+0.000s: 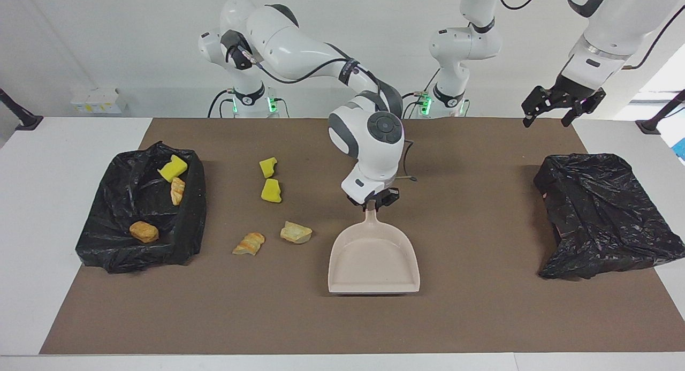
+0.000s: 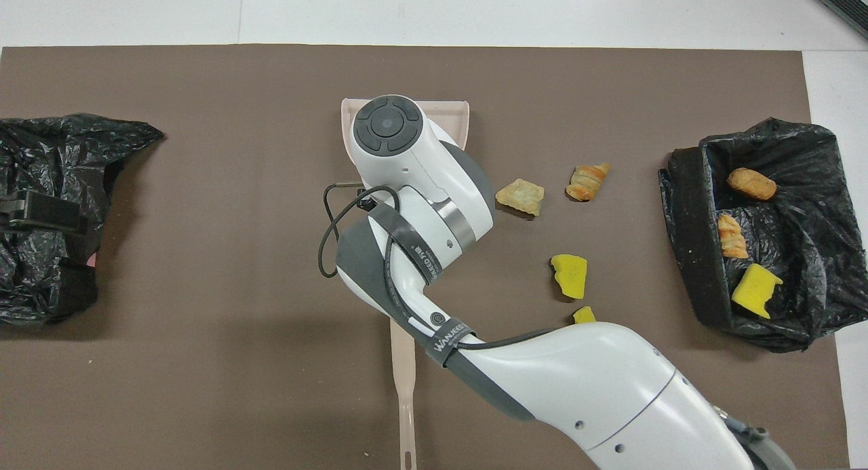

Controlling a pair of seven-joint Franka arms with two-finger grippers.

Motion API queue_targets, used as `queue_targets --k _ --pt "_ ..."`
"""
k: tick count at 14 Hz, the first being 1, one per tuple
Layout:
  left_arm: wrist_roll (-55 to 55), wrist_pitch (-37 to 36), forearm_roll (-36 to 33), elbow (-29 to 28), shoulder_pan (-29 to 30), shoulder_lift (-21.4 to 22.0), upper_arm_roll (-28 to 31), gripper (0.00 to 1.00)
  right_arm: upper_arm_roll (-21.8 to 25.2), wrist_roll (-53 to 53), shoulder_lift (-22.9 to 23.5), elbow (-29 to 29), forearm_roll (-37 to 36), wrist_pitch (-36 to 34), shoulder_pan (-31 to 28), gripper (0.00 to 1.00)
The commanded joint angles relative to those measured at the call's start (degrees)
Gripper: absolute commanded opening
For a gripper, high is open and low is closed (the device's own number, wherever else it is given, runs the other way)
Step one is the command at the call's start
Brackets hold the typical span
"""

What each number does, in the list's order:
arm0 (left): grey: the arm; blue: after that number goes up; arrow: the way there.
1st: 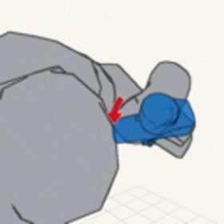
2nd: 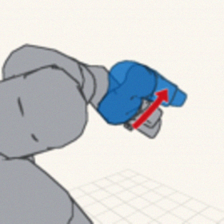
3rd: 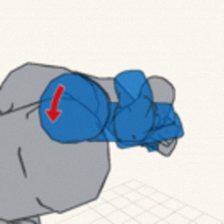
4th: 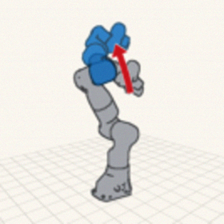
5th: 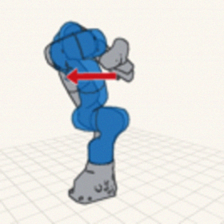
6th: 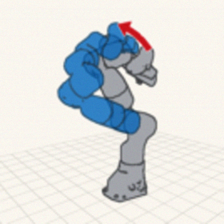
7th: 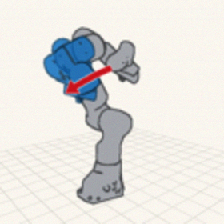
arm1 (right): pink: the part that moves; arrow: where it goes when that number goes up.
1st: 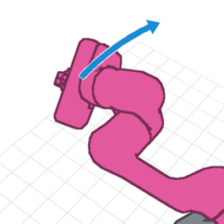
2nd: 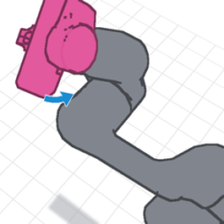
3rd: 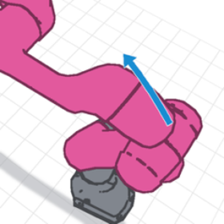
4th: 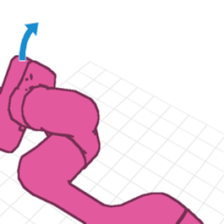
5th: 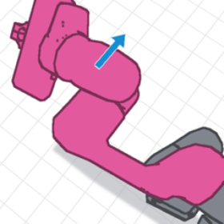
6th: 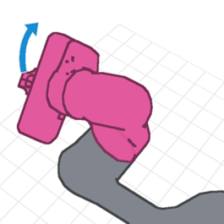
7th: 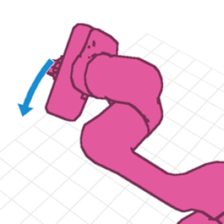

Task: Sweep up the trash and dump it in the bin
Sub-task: 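Carry the empty dustpan back to the table center with the right gripper, then lower the dustpan onto the table and open the right gripper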

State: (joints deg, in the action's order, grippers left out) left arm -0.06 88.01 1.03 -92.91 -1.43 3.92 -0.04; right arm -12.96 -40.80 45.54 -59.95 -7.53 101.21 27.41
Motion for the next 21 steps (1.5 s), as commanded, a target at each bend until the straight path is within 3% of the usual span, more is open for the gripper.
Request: queue_targets --k 1,6,9,14,16,18,19,21 --pt "-0.6 -0.2 -1.1 -1.7 0.2 1.5 -0.2 1.00 -0.1 -1.0 -0.2 0.4 1.5 -2.0 -0.4 0.08" --pt "-0.6 -0.1 -1.1 -2.0 0.1 1.8 -0.2 1.00 -0.2 1.7 -0.9 -0.6 1.8 -2.2 -0.4 0.13" --pt "-0.6 -0.1 -1.1 -2.4 0.0 1.9 -0.2 1.00 -0.2 1.8 -0.8 -0.9 3.9 -2.0 -0.9 0.41" --pt "-0.6 0.1 -1.1 -2.8 0.0 2.2 -0.2 1.00 -0.3 1.1 -1.8 -0.9 4.4 -1.9 -0.9 0.57" --pt "-0.6 0.0 -1.0 -3.0 -0.1 2.2 -0.2 1.00 -0.1 0.0 -3.8 -0.9 6.3 -1.7 -1.2 0.81" --pt "-0.4 0.2 -1.1 -3.6 -0.2 2.2 -0.3 1.00 -0.1 -0.8 -7.4 -2.4 6.4 -2.8 -1.5 0.94" --pt "-0.2 0.4 -1.0 -3.8 -0.3 2.2 -0.5 1.00 -0.2 -1.4 -11.1 -5.9 7.4 -3.3 -2.3 0.83" --pt "-0.2 0.9 -0.9 -5.2 -0.4 2.1 -0.8 1.00 -0.1 -1.7 -20.7 -16.6 10.4 -3.2 -3.7 0.87"
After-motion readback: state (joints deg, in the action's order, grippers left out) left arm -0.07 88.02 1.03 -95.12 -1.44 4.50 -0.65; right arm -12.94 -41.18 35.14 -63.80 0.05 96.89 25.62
